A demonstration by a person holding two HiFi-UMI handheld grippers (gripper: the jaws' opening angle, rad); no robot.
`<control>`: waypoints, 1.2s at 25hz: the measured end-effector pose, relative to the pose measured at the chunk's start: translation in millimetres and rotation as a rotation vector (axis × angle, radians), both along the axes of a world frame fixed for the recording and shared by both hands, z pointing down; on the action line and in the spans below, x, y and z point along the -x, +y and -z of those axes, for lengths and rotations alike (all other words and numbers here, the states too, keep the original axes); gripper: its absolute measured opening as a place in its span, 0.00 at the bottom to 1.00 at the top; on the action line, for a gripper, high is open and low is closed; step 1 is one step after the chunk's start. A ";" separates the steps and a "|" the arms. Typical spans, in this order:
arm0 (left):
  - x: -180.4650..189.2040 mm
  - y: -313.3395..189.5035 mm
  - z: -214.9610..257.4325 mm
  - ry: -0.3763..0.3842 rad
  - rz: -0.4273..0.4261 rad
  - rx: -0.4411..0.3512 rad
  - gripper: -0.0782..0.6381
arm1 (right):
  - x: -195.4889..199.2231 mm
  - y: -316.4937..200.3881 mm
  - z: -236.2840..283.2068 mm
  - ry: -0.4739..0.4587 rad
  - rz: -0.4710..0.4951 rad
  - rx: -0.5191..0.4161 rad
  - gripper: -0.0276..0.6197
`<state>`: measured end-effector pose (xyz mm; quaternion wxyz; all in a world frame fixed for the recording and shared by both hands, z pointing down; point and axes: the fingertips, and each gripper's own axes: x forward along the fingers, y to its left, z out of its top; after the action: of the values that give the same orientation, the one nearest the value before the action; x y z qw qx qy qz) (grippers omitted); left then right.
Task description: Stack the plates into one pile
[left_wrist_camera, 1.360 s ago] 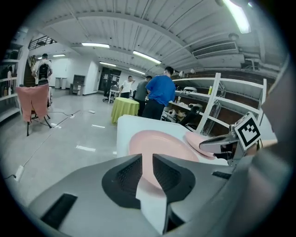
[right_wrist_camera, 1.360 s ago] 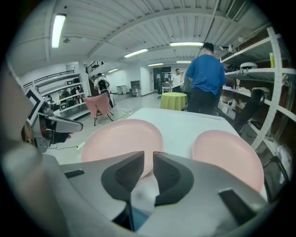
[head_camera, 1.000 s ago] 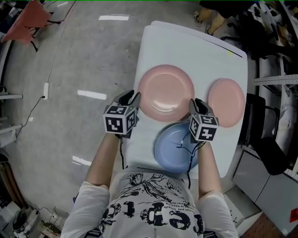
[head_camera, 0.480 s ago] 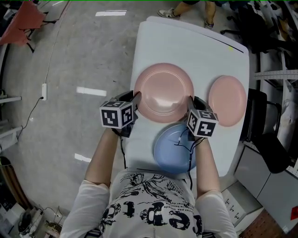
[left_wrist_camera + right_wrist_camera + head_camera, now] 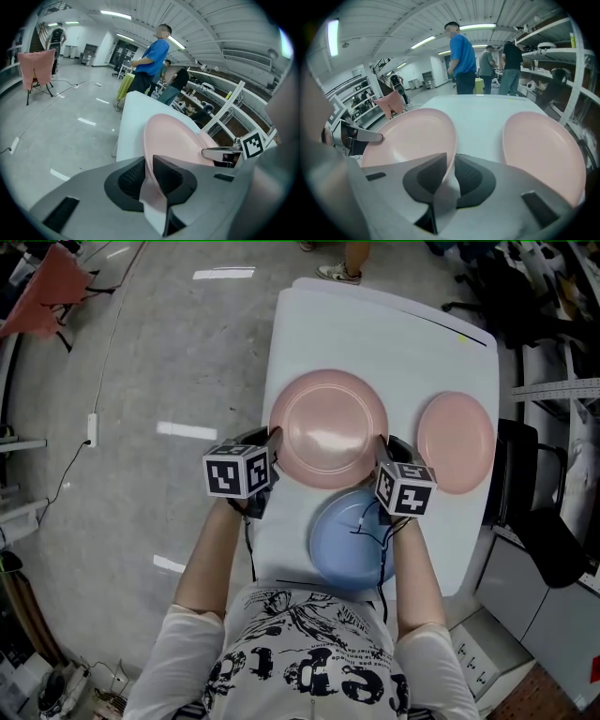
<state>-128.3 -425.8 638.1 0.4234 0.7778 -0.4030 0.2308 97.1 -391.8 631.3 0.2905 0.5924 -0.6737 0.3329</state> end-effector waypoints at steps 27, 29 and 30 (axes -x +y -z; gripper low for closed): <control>-34.4 130.9 104.9 -0.010 0.080 -0.160 0.18 | -36.8 120.6 95.7 -0.055 0.021 -0.153 0.13; -40.5 144.0 105.9 -0.017 0.075 -0.163 0.18 | -42.6 133.9 95.7 -0.061 0.020 -0.153 0.13; -44.1 151.0 105.0 -0.021 0.073 -0.163 0.19 | -46.0 141.1 94.6 -0.064 0.021 -0.150 0.13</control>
<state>-84.2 -274.9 533.1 0.3626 0.7922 -0.4527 0.1897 143.1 -250.7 536.7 0.2271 0.5946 -0.7118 0.2971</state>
